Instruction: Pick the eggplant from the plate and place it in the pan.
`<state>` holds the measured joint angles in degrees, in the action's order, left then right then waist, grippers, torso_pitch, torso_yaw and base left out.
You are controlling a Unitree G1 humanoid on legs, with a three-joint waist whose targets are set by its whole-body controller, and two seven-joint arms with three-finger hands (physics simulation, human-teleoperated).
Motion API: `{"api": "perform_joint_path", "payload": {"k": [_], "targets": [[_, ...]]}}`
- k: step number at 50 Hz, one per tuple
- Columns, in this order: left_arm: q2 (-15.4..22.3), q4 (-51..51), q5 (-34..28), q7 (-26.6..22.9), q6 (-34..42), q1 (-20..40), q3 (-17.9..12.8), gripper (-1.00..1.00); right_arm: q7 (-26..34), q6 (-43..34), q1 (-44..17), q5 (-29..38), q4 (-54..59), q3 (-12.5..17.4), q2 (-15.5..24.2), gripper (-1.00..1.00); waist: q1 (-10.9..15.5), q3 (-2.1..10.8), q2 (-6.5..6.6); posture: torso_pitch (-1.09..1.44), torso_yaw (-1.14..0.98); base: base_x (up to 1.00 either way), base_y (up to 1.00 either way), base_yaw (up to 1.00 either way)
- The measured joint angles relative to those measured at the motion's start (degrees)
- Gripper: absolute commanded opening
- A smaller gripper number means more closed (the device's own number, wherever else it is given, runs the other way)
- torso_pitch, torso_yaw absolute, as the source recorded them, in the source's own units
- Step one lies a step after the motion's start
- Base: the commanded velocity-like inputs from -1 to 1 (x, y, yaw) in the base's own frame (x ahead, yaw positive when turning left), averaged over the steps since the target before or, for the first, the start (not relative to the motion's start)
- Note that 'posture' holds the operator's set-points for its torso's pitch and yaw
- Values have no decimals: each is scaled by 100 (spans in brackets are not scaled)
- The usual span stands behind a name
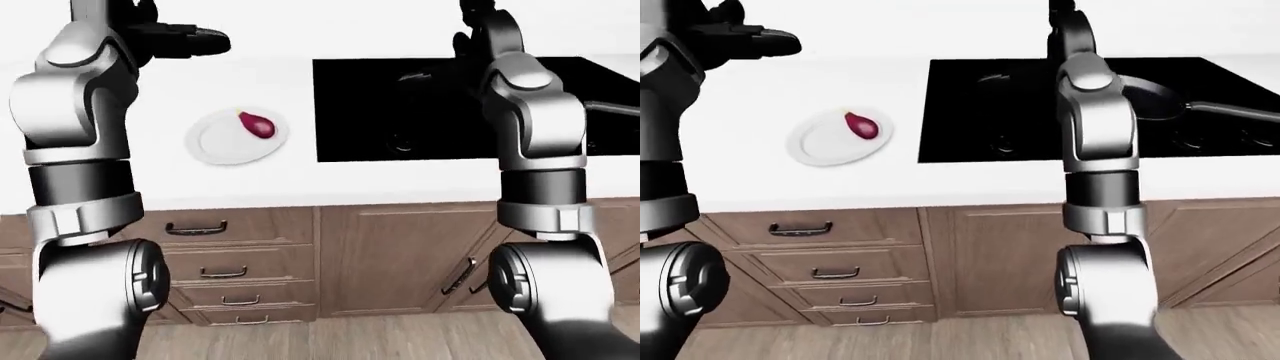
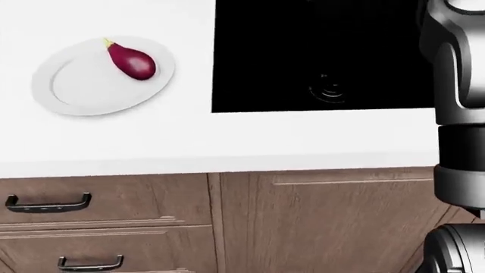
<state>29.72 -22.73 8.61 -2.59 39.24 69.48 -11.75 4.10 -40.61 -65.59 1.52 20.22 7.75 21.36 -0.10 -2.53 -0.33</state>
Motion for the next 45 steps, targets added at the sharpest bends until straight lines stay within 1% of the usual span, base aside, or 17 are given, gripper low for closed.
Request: {"api": "perform_joint_path", "payload": {"k": [4, 7, 14, 18, 20, 22, 26, 31, 36, 38, 42, 45], "targets": [[-52, -219, 1, -47, 136, -31, 92, 100, -13, 0, 107, 21, 42, 32, 30, 100, 36, -87, -36, 0, 0, 0, 0, 0], [-34, -211, -17, -69, 179, 67, 96, 100, -21, -9, 126, 35, 57, 41, 33, 100, 31, -104, -22, 0, 0, 0, 0, 0], [-45, -34, -42, -112, -11, 73, 75, 100, -36, 60, 198, 75, -130, 26, -14, 100, 20, -39, 62, 0, 0, 0, 0, 0], [-48, -62, -44, -123, 13, 30, 74, 100, -30, 34, 118, 43, -132, 58, -47, 100, 14, -40, 92, 0, 0, 8, 0, 0], [-48, -160, -39, -139, 75, 0, 95, 100, -25, 3, 123, 9, -112, 47, -43, 100, 24, -67, 112, 0, 0, 23, 0, 0], [-25, -79, -45, -134, 137, 3, 79, 100, -31, -9, 99, -6, -174, 51, -14, 100, 28, -45, 113, 0, 0, 24, 0, 0], [15, 51, -60, -118, 76, 123, 33, 100, -83, 91, 75, 19, -308, 51, -22, 100, 29, 39, 96, 0, 0, 24, 0, 0], [20, 132, -56, -132, 4, 152, 38, 100, -57, 176, 67, 54, -274, 28, 4, 100, 8, 72, 116, 0, 0, 10, 0, 0], [-20, 6, -45, -140, 54, 12, 67, 100, -55, 115, 185, 87, -229, 23, -41, 100, -32, -102, 95, 0, 0, 0, 0, 0], [-37, -54, -47, -152, 92, -40, 83, 100, -56, 132, 208, 94, -134, 17, -60, 100, -40, -147, 84, 0, 0, 0, 0, 0], [-32, -124, -47, -149, 109, -19, 69, 100, -42, 146, 207, 76, -133, 19, -79, 100, -44, -183, 60, 0, 0, 0, 0, 0], [-22, -26, -47, -134, 106, 2, 58, 100, -26, 192, 182, 55, -254, 19, -64, 100, -36, -159, 48, 0, 0, 0, 0, 0]]}}
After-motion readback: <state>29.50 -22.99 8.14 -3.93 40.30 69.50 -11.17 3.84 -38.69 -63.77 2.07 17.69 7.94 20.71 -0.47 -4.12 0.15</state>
